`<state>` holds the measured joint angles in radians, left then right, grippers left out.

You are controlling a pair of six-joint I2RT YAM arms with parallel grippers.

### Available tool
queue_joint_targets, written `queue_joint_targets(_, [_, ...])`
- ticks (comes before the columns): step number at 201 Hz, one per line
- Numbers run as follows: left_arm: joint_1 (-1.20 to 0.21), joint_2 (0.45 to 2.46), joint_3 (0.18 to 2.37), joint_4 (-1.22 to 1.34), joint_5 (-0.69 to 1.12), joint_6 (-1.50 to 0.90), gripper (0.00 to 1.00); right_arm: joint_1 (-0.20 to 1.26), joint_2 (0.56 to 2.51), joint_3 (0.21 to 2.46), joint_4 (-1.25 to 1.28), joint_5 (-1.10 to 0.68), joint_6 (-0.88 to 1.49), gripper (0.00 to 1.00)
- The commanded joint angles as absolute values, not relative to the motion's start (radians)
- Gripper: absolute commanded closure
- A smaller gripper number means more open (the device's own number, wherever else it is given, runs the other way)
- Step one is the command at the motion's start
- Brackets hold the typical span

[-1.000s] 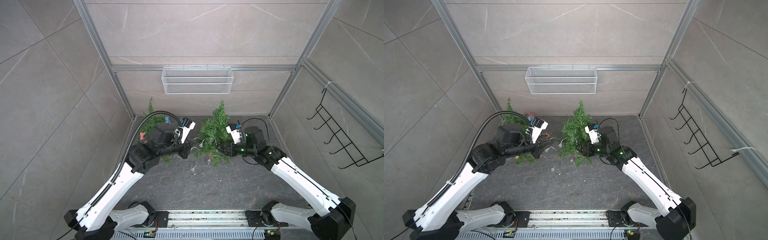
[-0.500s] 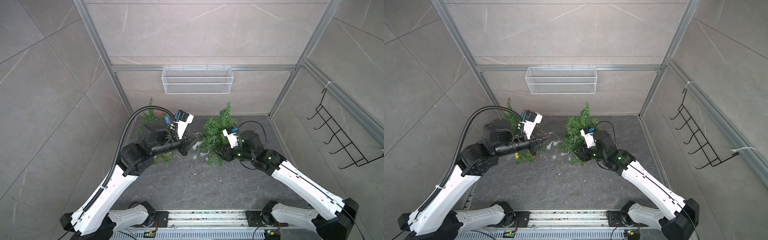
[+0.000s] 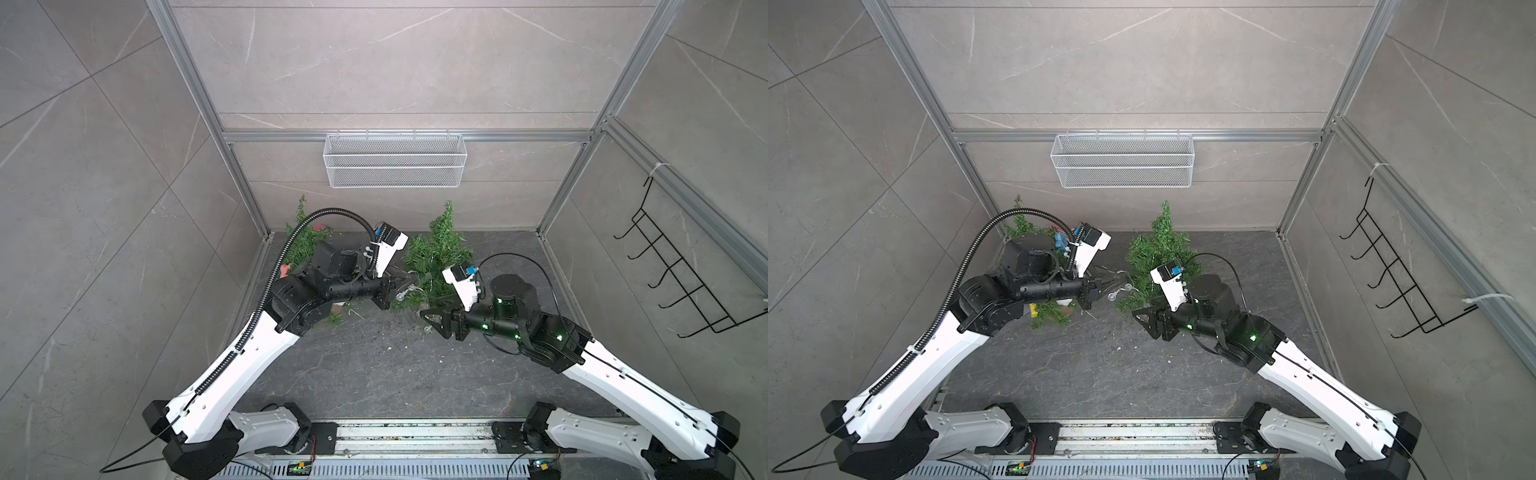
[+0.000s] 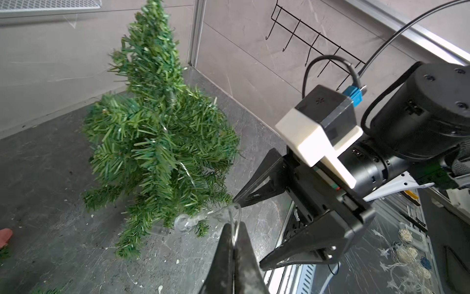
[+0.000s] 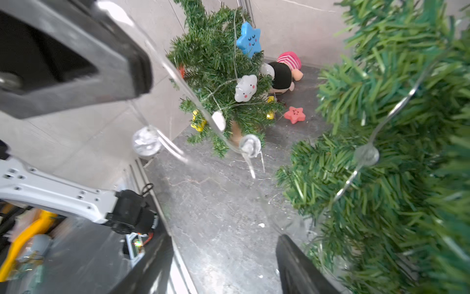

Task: Wrap string light around the christmas tree
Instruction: Wrap the light string around the Christmas tree.

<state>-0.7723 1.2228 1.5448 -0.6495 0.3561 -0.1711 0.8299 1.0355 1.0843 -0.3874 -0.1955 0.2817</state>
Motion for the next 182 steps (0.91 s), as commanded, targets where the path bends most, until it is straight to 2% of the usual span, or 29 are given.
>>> queue_joint_targets(1, [-0.779, 1.204, 1.551, -0.618, 0.425, -0.140, 1.00, 0.850, 1.061, 1.082, -0.351, -0.071, 0.217, 0.38])
queue_joint_targets(33, [-0.781, 1.188, 1.521, -0.618, 0.433, -0.110, 1.00, 0.851, 1.033, 1.083, -0.321, -0.119, 0.185, 0.48])
queue_joint_targets(68, [-0.781, 1.204, 1.514, -0.644, 0.391, -0.069, 1.00, 0.851, 1.051, 1.163, -0.451, -0.300, 0.165, 0.43])
queue_joint_targets(111, [-0.780, 1.215, 1.508, -0.662, 0.421, -0.046, 1.00, 0.850, 1.047, 1.173, -0.377, -0.294, 0.195, 0.49])
queue_joint_targets(148, [-0.781, 1.215, 1.502, -0.671, 0.431, -0.033, 1.00, 0.850, 1.075, 1.185, -0.369, -0.262, 0.171, 0.61])
queue_joint_targets(182, [-0.780, 1.222, 1.498, -0.693, 0.411, -0.014, 1.00, 0.849, 1.051, 1.174, -0.337, -0.241, 0.182, 0.61])
